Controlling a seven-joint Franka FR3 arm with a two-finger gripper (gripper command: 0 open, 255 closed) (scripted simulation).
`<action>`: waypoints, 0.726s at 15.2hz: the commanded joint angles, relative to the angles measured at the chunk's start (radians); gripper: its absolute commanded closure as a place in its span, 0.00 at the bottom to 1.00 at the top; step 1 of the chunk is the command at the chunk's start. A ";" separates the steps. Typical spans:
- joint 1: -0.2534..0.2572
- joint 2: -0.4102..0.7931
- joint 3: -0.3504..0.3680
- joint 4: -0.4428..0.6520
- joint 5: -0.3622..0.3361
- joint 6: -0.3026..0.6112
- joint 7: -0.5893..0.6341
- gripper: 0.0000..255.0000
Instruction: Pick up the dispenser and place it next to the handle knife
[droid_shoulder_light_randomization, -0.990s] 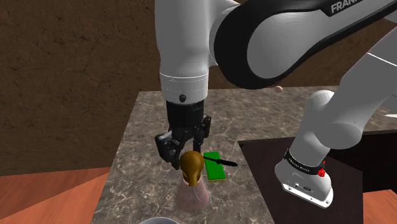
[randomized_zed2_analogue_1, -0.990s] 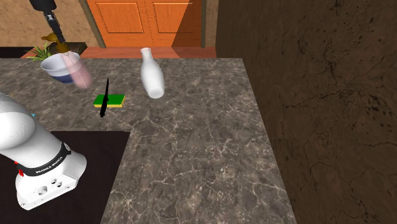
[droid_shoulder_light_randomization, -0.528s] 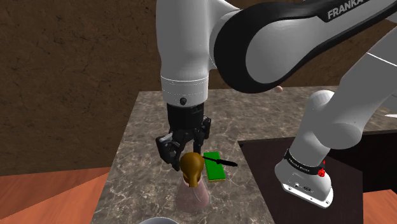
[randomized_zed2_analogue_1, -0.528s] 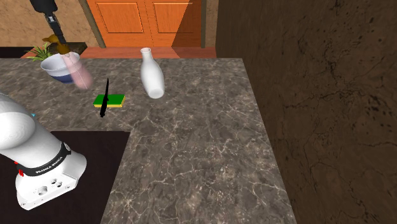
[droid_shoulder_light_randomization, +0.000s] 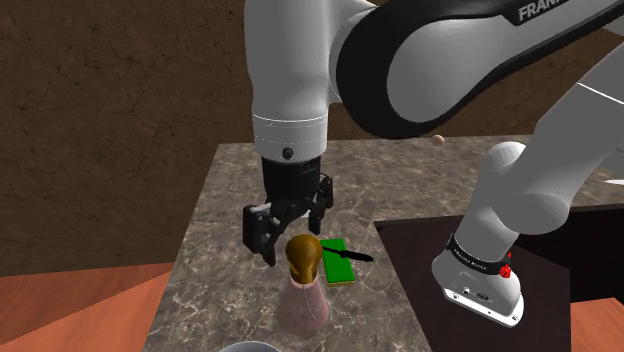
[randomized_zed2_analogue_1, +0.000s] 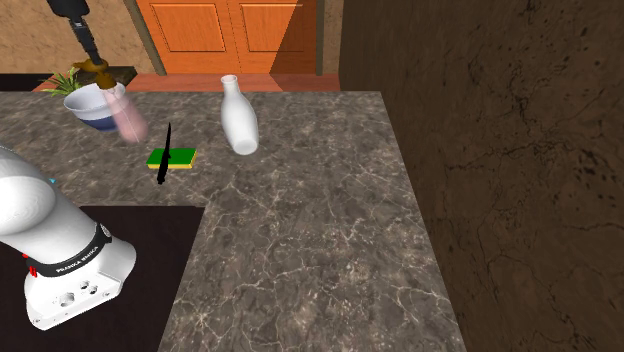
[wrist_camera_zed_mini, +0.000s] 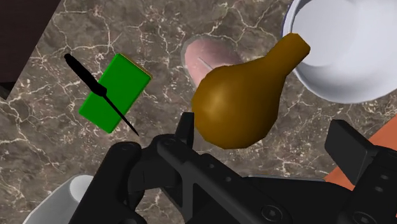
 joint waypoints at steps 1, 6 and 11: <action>-0.002 -0.014 -0.012 0.039 0.000 -0.053 -0.001 0.00; -0.006 -0.025 -0.025 0.089 -0.003 -0.114 -0.002 0.00; -0.006 -0.025 -0.025 0.089 -0.003 -0.114 -0.002 0.00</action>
